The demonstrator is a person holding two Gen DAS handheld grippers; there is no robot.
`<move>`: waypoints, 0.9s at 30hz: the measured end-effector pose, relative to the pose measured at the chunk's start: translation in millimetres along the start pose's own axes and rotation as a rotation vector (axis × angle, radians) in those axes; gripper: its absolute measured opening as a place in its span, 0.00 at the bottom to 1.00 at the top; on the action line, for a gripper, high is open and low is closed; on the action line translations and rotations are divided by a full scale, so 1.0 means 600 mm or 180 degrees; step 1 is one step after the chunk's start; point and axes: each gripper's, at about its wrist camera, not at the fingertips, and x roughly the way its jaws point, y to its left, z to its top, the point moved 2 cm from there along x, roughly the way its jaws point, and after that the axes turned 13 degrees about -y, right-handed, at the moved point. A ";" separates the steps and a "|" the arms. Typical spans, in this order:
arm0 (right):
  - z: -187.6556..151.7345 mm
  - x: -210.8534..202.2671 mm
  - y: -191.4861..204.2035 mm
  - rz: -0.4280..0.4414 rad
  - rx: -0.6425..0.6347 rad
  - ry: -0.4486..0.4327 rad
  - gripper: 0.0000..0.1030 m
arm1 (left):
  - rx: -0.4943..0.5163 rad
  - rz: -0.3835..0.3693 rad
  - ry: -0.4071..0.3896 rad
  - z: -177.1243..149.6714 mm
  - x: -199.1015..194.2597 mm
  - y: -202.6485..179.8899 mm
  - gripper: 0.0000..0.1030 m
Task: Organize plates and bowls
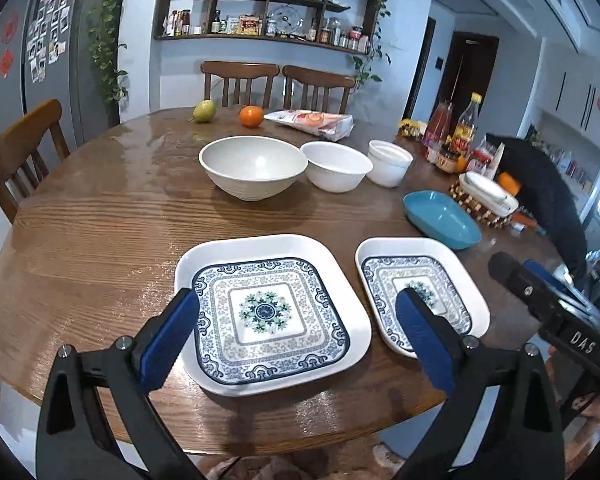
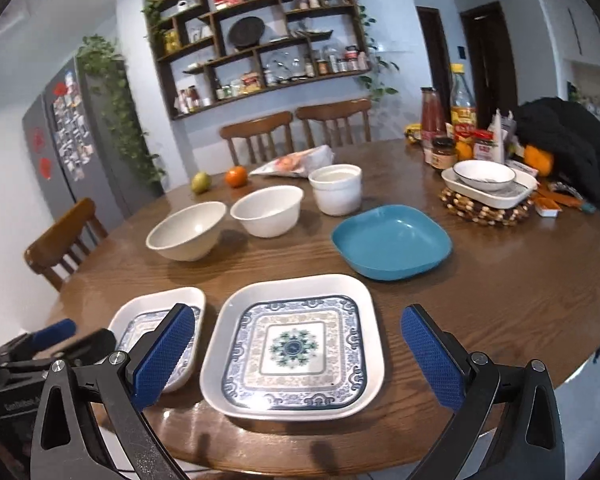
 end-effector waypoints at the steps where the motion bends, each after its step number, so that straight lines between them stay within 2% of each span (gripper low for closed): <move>1: -0.002 0.001 -0.001 0.0031 0.0013 -0.0005 1.00 | -0.0029 -0.0003 -0.0014 -0.001 0.000 0.002 0.95; 5: -0.008 0.003 0.000 0.0072 0.0019 0.0000 1.00 | -0.0082 0.0102 0.0031 -0.004 0.004 0.011 0.94; 8: -0.009 -0.004 -0.002 0.0049 0.0023 -0.0029 1.00 | -0.0173 0.0018 -0.0099 -0.003 -0.006 0.014 0.94; 10: -0.011 -0.008 -0.008 0.0062 0.0061 -0.0105 1.00 | -0.0157 0.0007 -0.0073 -0.006 -0.002 0.013 0.94; 12: -0.016 -0.003 -0.012 -0.0010 0.0075 -0.0081 0.99 | -0.0103 -0.0004 -0.0001 -0.007 0.006 0.013 0.93; 13: -0.018 0.000 -0.014 -0.0032 0.0080 -0.0054 0.95 | -0.0106 -0.0017 0.0018 -0.005 0.010 0.013 0.93; 16: -0.017 0.007 -0.017 -0.0070 0.0097 -0.0011 0.94 | -0.0171 -0.0004 -0.0005 0.003 0.014 0.019 0.92; 18: -0.013 0.006 -0.017 -0.0131 0.0072 -0.0056 0.92 | -0.0250 -0.0116 0.0013 0.003 0.013 0.025 0.88; 20: -0.014 0.004 -0.022 -0.0002 0.0147 -0.0088 0.90 | -0.0346 -0.0323 0.0075 0.002 0.020 0.028 0.83; 21: -0.016 0.007 -0.024 0.0031 0.0196 -0.0063 0.89 | -0.0347 -0.0291 0.0108 0.000 0.023 0.027 0.83; 23: -0.019 0.019 -0.024 -0.0068 0.0065 0.0049 0.82 | -0.0295 -0.0135 0.0196 -0.004 0.034 0.027 0.75; 25: -0.018 0.024 -0.027 -0.0219 0.0006 0.0083 0.67 | -0.0290 -0.0199 0.0302 -0.009 0.042 0.025 0.72; 27: -0.020 0.026 -0.032 -0.0225 0.0096 0.0099 0.61 | -0.0347 -0.0249 0.0365 -0.013 0.045 0.029 0.66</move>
